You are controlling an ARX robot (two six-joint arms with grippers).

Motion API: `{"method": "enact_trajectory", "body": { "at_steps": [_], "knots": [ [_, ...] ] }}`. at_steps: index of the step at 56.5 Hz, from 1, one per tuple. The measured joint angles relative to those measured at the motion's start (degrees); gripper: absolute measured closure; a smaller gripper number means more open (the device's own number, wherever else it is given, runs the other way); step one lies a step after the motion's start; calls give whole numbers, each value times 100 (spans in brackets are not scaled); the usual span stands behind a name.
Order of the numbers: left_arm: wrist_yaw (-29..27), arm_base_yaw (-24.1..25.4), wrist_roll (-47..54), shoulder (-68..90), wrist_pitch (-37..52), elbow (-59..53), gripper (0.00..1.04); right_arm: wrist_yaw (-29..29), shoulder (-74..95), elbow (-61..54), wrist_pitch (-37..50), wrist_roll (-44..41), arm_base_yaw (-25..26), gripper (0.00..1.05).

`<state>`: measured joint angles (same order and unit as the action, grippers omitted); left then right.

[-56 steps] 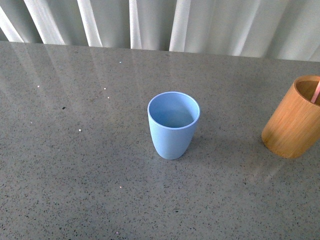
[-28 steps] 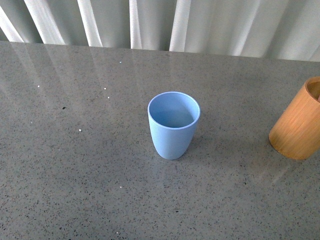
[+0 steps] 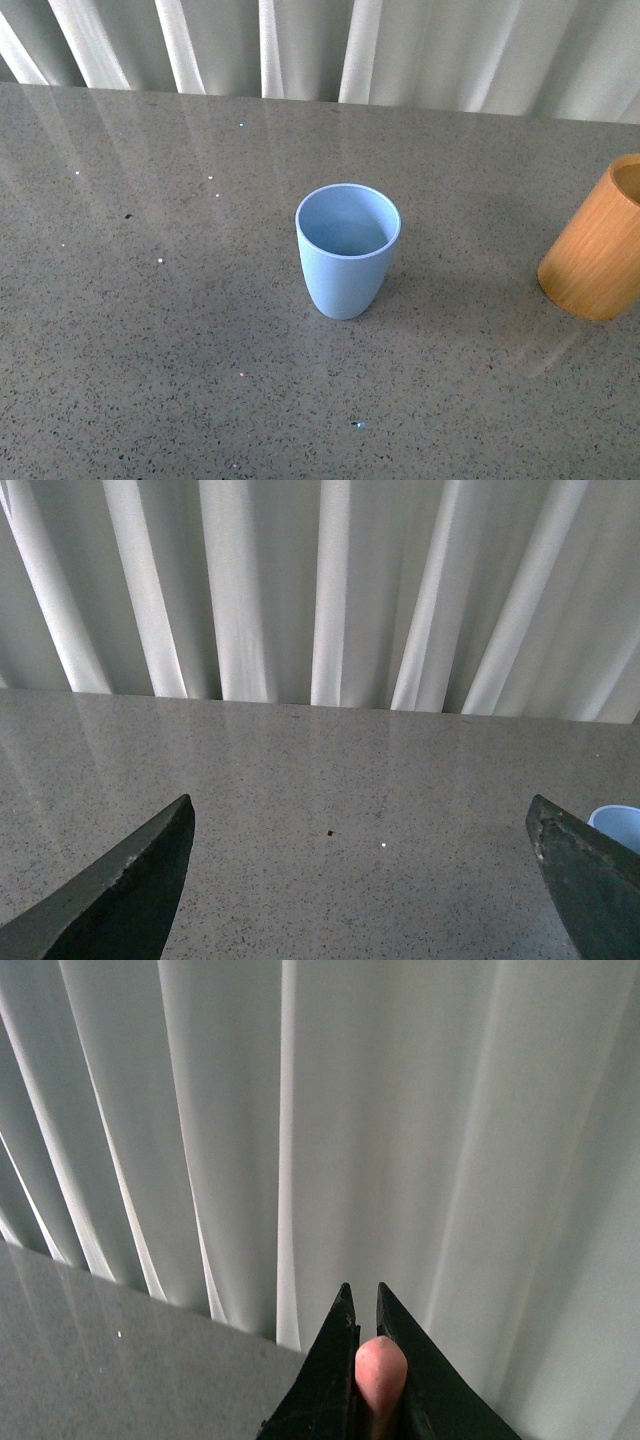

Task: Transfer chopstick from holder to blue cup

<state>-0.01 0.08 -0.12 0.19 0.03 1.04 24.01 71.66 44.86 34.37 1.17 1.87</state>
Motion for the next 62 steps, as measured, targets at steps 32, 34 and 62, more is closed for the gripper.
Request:
{"method": "enact_trajectory", "body": {
  "at_steps": [32,34,62],
  "knots": [
    [0,0,0,0,0,0,7,-511,1320,297,638,435,-1766,103],
    [0,0,0,0,0,0,7,-542,1464,293,702,520,-1904,103],
    [0,0,0,0,0,0,7,-592,2693,385,1615,894,-2516,103]
  ]
}}
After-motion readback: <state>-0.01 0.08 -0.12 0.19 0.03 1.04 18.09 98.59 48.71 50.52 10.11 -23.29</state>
